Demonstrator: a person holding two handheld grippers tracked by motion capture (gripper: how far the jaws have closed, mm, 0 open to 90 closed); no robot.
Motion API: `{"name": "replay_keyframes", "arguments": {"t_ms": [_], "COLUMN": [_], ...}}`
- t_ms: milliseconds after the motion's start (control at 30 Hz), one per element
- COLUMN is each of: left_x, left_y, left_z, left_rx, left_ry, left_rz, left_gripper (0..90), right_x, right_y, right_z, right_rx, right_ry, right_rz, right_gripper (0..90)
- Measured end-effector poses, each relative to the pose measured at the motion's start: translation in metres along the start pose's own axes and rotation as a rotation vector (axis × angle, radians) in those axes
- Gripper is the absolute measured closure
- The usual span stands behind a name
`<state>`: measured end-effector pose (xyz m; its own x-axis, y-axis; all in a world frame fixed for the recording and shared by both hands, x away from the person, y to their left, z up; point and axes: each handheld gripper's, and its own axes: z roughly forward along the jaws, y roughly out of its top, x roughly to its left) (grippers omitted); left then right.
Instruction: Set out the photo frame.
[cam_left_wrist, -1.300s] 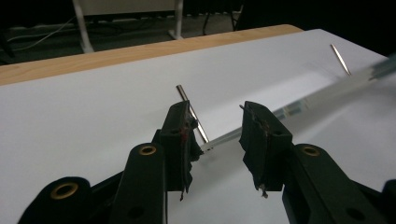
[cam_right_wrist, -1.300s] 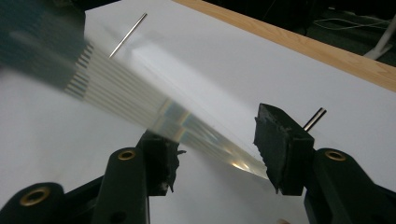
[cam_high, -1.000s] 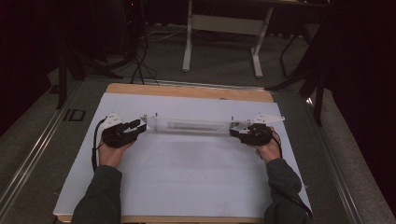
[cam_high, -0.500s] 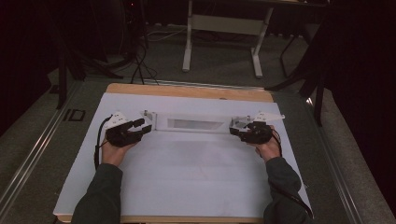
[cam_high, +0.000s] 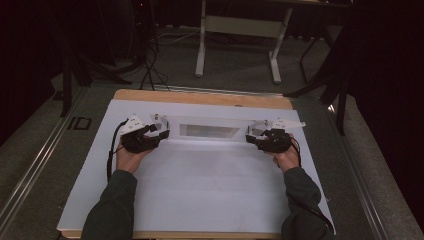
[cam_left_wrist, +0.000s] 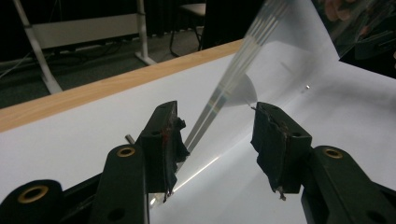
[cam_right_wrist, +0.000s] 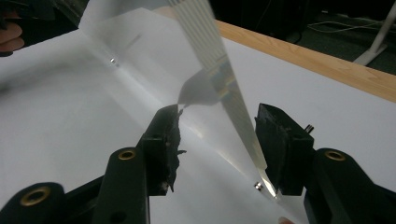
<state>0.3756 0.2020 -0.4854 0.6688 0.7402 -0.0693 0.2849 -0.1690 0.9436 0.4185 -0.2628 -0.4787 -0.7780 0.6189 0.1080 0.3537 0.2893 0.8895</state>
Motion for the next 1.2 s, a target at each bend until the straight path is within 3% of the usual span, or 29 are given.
{"name": "replay_keyframes", "arguments": {"t_ms": [233, 500, 667, 1200], "left_x": [0.002, 0.002, 0.005, 0.013], "left_y": [0.004, 0.009, 0.012, 0.019], "left_z": [0.005, 0.014, 0.02, 0.036], "left_rx": [0.002, -0.001, 0.0, 0.004], "left_ry": [0.021, 0.072, 0.1, 0.148], "left_rz": [-0.002, -0.016, -0.031, -0.084], "left_gripper": [51.3, 51.0, 50.7, 49.5], "right_x": [-0.001, -0.001, -0.001, -0.015], "right_y": [0.002, 0.005, 0.01, 0.018], "right_z": [0.002, 0.007, 0.012, 0.024], "right_rx": [-0.014, -0.037, -0.024, -0.022], "right_ry": [-0.014, -0.084, -0.126, -0.138], "right_rz": [0.014, 0.016, 0.007, 0.061], "right_gripper": [49.8, 49.6, 49.5, 50.0]}}
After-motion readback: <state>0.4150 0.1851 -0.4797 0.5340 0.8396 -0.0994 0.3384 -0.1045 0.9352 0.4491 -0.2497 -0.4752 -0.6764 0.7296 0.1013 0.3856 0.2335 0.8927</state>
